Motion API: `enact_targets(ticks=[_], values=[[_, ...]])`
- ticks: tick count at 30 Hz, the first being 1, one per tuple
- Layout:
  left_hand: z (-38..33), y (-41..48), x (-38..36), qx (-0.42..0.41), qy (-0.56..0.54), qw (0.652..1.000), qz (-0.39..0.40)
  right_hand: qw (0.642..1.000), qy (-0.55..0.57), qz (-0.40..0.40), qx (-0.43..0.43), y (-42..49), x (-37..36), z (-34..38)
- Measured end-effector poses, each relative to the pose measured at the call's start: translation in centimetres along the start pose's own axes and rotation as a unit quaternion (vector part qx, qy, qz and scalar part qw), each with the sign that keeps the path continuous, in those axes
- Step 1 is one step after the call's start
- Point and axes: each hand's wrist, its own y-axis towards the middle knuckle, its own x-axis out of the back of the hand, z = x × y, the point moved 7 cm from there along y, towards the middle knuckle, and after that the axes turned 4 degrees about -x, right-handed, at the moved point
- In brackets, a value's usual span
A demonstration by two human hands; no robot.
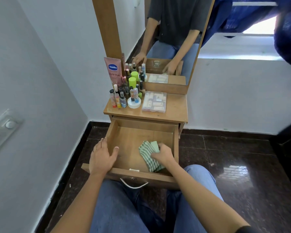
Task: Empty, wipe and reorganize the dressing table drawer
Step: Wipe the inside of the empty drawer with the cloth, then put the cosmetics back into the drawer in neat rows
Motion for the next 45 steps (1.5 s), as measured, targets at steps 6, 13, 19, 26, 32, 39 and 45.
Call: enact_targets(ticks=[6,13,19,26,32,39,45], values=[[-0.3,-0.2,0.1,-0.002,-0.008,1.0,0.005,0.989,0.097,-0.089,0.069,-2.2,6.4,3.7],[-0.4,-0.2,0.3,0.001,-0.012,1.0,0.007,0.934,0.243,-0.252,0.07,0.5,15.9,6.4],[0.1,-0.1,0.2,0.02,-0.029,0.999,0.003,0.943,0.189,-0.266,0.058,4.5,17.2,7.7],[0.0,-0.1,0.2,0.024,-0.033,0.999,-0.001,0.927,-0.149,-0.264,0.221,4.5,15.0,8.9],[0.0,0.0,0.3,0.031,-0.037,0.999,-0.003,0.919,-0.271,-0.202,0.203,6.0,12.3,7.7],[0.0,0.1,0.4,0.033,-0.04,0.999,-0.007,0.909,-0.259,-0.254,0.207,5.6,12.3,9.2],[-0.1,0.1,0.4,0.03,-0.038,0.999,-0.005,0.87,-0.304,-0.192,0.338,2.8,6.7,12.0]])
